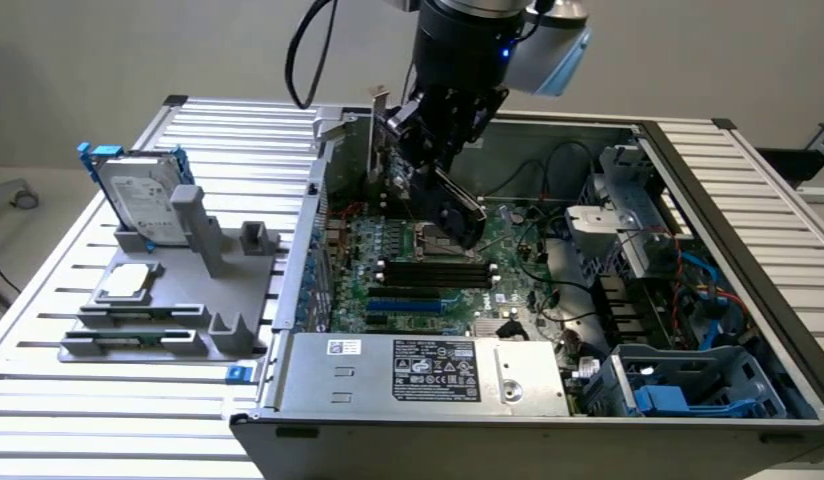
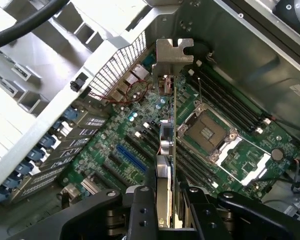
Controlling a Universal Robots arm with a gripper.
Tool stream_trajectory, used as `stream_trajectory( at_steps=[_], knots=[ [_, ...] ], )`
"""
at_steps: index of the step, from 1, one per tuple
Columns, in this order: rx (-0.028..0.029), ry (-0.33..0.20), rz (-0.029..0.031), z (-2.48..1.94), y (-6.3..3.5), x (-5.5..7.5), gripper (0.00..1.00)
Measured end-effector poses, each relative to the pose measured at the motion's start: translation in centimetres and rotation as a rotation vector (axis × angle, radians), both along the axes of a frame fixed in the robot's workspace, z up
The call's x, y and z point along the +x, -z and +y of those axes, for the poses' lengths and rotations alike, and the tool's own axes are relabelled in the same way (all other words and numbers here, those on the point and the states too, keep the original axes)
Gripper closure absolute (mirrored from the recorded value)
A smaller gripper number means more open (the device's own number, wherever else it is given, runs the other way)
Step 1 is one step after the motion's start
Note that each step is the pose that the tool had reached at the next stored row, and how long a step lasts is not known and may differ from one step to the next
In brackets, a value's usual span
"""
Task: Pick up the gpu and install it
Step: 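Insert the gpu into the slot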
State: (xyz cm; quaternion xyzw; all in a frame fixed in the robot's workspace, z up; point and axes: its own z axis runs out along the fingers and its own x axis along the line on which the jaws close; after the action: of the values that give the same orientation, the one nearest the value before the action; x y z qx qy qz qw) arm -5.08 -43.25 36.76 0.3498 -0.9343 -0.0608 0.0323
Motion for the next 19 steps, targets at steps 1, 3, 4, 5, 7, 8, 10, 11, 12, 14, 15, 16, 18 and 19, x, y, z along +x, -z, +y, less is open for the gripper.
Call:
stream_trajectory(
  at_steps=[1, 3, 4, 5, 7, 8, 10, 11, 12, 14, 15, 16, 18, 19],
  knots=[
    [0.0, -0.015, -0.0015, -0.01, 0.0, 0.01, 0.74],
    [0.0, -0.047, -0.0062, -0.02, 0.0, 0.01, 0.74],
    [0.0, -0.061, -0.0088, -0.03, 0.0, 0.01, 0.74],
    [0.0002, -0.074, -0.0116, -0.03, 0.0, 0.0, 0.74],
    [0.0005, -0.1, -0.017, -0.05, 0.0, 0.01, 0.74],
    [0.0005, -0.115, -0.0198, -0.05, 0.0, 0.01, 0.74],
    [0.0005, -0.144, -0.0251, -0.07, 0.0, 0.01, 0.74],
    [0.0005, -0.159, -0.0277, -0.07, 0.0, 0.01, 0.74],
    [0.0005, -0.173, -0.0303, -0.08, 0.0, 0.01, 0.74],
    [0.0006, -0.203, -0.0346, -0.09, 0.0, 0.01, 0.74],
    [0.0007, -0.218, -0.0363, -0.1, 0.0, 0.01, 0.74],
    [0.0008, -0.233, -0.0379, -0.11, 0.0, 0.01, 0.74],
    [0.0011, -0.263, -0.0408, -0.12, 0.0, 0.01, 0.74],
    [0.0012, -0.278, -0.0421, -0.12, 0.0, 0.01, 0.74]
  ],
)
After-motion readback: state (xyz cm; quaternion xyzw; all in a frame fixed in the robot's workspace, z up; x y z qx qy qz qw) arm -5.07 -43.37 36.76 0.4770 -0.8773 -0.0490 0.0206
